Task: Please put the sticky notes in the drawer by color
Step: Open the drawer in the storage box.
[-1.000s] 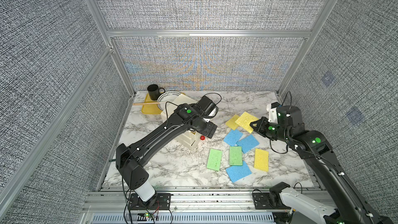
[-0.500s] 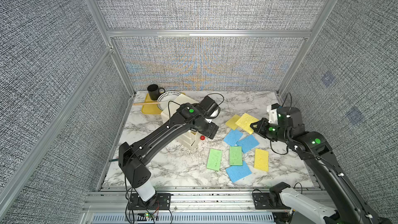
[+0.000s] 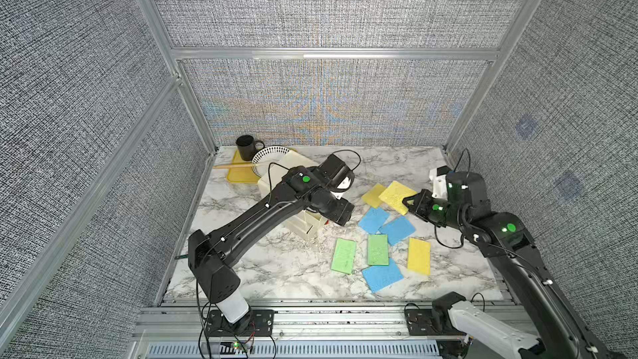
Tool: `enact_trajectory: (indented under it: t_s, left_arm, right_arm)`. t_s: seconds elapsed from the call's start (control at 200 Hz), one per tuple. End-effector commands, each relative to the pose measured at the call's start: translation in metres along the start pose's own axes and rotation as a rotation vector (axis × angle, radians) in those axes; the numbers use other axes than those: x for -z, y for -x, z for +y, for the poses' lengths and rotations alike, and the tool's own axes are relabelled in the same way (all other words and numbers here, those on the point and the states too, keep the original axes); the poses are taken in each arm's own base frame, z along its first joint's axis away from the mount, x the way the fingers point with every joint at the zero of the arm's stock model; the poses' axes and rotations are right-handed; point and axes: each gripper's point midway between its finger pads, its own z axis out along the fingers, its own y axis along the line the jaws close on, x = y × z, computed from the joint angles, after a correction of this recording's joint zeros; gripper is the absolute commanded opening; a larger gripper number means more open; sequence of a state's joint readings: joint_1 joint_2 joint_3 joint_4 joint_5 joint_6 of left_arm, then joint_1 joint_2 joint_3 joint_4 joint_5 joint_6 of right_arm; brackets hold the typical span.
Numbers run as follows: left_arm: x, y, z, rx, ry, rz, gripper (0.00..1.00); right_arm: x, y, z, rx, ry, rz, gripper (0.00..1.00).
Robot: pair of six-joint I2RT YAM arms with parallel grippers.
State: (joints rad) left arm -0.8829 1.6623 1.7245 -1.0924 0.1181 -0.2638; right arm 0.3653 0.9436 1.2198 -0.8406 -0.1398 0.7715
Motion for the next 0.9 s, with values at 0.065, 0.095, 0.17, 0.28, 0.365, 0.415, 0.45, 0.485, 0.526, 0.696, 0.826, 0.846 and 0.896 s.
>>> enact_trajectory:
  t_s: [0.065, 0.095, 0.17, 0.28, 0.365, 0.415, 0.45, 0.485, 0.526, 0.696, 0.826, 0.846, 0.896]
  left_arm:
    - [0.006, 0.007, -0.013, -0.004, -0.069, -0.04, 0.79]
    - [0.007, 0.007, -0.014, -0.003, -0.071, -0.042, 0.79]
    - [0.009, 0.007, -0.016, -0.007, -0.087, -0.044, 0.79]
    - [0.015, 0.009, -0.019, -0.008, -0.104, -0.067, 0.79]
    - [0.023, 0.011, -0.013, -0.01, -0.062, -0.095, 0.81]
    - [0.033, 0.013, -0.004, -0.008, -0.011, -0.126, 0.82]
    - [0.043, 0.016, 0.006, 0.01, 0.049, -0.16, 0.83]
    - [0.054, 0.019, 0.015, 0.024, 0.098, -0.2, 0.83]
    - [0.069, 0.022, 0.027, 0.038, 0.167, -0.258, 0.83]
    - [0.123, 0.026, 0.067, 0.134, 0.27, -0.445, 0.86]
    - [0.137, 0.017, 0.094, 0.214, 0.301, -0.491, 0.86]
    - [0.138, 0.016, 0.097, 0.22, 0.306, -0.494, 0.86]
    - [0.137, 0.013, 0.103, 0.234, 0.318, -0.495, 0.86]
  right_arm:
    - [0.003, 0.003, 0.002, 0.012, 0.008, -0.01, 0.0]
    - [0.003, 0.004, 0.003, 0.013, 0.01, -0.011, 0.0]
    - [0.004, 0.005, 0.004, 0.016, 0.012, -0.011, 0.0]
    - [0.004, 0.008, 0.008, 0.02, 0.02, -0.011, 0.0]
    - [0.003, 0.011, 0.016, 0.026, 0.043, -0.005, 0.0]
    - [0.003, 0.013, 0.022, 0.033, 0.066, -0.003, 0.0]
    - [0.002, 0.015, 0.029, 0.035, 0.089, 0.004, 0.0]
    - [0.001, 0.016, 0.035, 0.04, 0.114, 0.013, 0.0]
    - [-0.001, 0.016, 0.045, 0.046, 0.148, 0.031, 0.0]
    - [-0.017, 0.014, 0.076, 0.074, 0.202, 0.096, 0.0]
    - [-0.037, 0.005, 0.094, 0.077, 0.206, 0.146, 0.0]
    - [-0.04, 0.003, 0.096, 0.077, 0.209, 0.153, 0.0]
    - [-0.046, 0.0, 0.103, 0.077, 0.216, 0.166, 0.0]
